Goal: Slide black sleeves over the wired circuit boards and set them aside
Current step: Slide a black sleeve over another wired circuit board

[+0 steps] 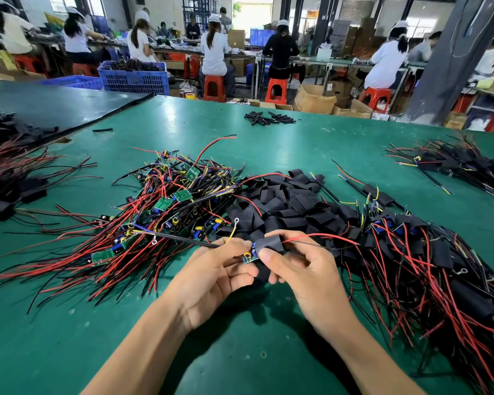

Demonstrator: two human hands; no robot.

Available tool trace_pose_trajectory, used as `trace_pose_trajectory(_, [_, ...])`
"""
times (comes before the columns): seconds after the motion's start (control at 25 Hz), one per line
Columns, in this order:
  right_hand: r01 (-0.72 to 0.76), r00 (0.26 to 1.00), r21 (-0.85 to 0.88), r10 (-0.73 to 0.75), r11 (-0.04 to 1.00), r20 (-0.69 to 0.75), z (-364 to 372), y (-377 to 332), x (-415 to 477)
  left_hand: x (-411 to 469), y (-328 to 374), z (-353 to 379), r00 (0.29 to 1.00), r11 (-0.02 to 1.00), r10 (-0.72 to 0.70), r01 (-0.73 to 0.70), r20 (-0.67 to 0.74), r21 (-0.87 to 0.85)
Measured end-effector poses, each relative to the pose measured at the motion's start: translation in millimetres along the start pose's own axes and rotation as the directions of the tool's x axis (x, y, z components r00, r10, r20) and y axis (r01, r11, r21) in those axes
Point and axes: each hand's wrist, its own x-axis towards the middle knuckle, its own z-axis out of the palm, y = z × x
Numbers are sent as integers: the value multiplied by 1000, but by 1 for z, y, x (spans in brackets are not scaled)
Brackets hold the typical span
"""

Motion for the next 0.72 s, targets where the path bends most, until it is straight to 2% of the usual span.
trace_pose_trajectory(0.28, [-171, 985, 14, 171, 985, 7, 0, 1, 5, -2, -3, 3, 999, 998, 8, -11, 53, 59])
trace_pose_trajectory(0.52, [-320, 944, 137, 328, 937, -37, -1, 1, 8, -4, -1, 3, 994, 997, 19, -28, 110, 75])
trace_pose_trajectory(0.72, [-343, 939, 44, 343, 938, 3, 3, 2, 6, -2, -4, 3, 998, 991, 39, -46, 57, 127])
